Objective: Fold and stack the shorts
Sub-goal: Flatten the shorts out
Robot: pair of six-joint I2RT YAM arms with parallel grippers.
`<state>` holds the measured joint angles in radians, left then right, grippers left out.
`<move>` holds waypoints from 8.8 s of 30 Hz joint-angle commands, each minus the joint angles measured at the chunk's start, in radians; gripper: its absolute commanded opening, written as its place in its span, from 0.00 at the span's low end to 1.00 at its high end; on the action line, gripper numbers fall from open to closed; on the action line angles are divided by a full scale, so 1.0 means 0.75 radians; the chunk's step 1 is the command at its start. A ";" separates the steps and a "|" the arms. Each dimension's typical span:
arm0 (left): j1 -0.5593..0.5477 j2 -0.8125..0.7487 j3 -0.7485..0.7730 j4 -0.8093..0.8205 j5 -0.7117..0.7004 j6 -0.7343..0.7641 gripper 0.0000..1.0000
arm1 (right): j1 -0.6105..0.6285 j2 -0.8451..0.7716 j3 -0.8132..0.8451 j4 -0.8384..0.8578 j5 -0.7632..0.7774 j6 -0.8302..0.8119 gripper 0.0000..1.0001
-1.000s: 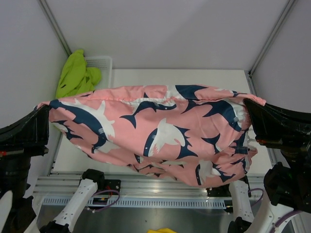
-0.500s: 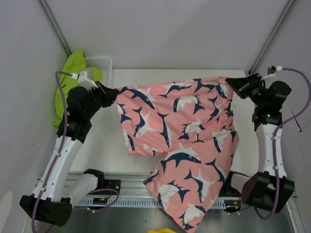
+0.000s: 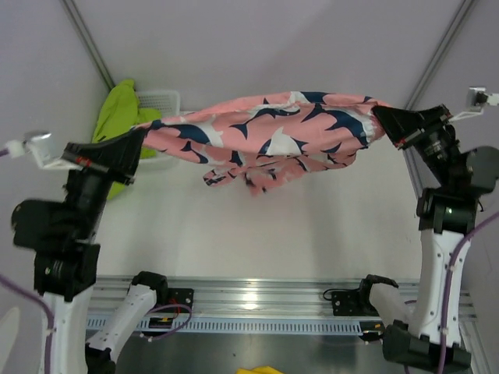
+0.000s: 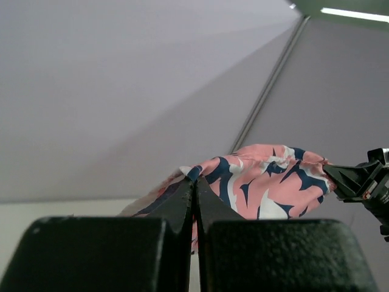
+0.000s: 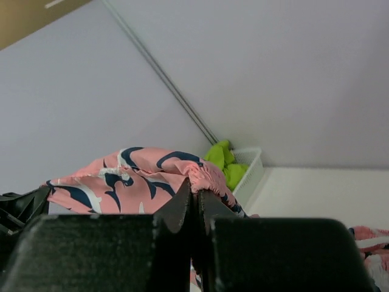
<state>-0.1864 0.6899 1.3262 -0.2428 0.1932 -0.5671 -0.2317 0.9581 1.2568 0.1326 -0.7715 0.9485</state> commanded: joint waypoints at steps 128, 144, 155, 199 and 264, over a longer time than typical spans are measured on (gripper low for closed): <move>-0.152 1.406 -0.604 0.377 0.250 -0.025 0.71 | 0.068 1.242 -0.048 -0.512 1.113 -0.530 0.00; -0.077 1.496 -0.615 0.403 0.262 0.026 0.62 | 0.029 1.494 0.394 -0.792 1.268 -0.543 0.00; -0.077 1.457 -0.625 0.412 0.237 0.016 0.61 | -0.010 1.488 0.372 -0.823 1.176 -0.526 0.09; -0.226 0.941 -0.782 0.215 -0.012 -0.029 0.78 | 0.094 1.165 -0.289 -0.559 1.131 -0.408 0.00; -0.427 0.490 -1.351 0.504 -0.251 -0.001 0.00 | -0.010 1.142 -0.455 -0.320 0.863 -0.387 0.22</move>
<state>-0.5159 1.1168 0.3325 0.1032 0.0441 -0.5415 -0.2363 1.7870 0.9463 -0.0364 -0.1406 0.6773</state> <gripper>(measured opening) 0.003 0.218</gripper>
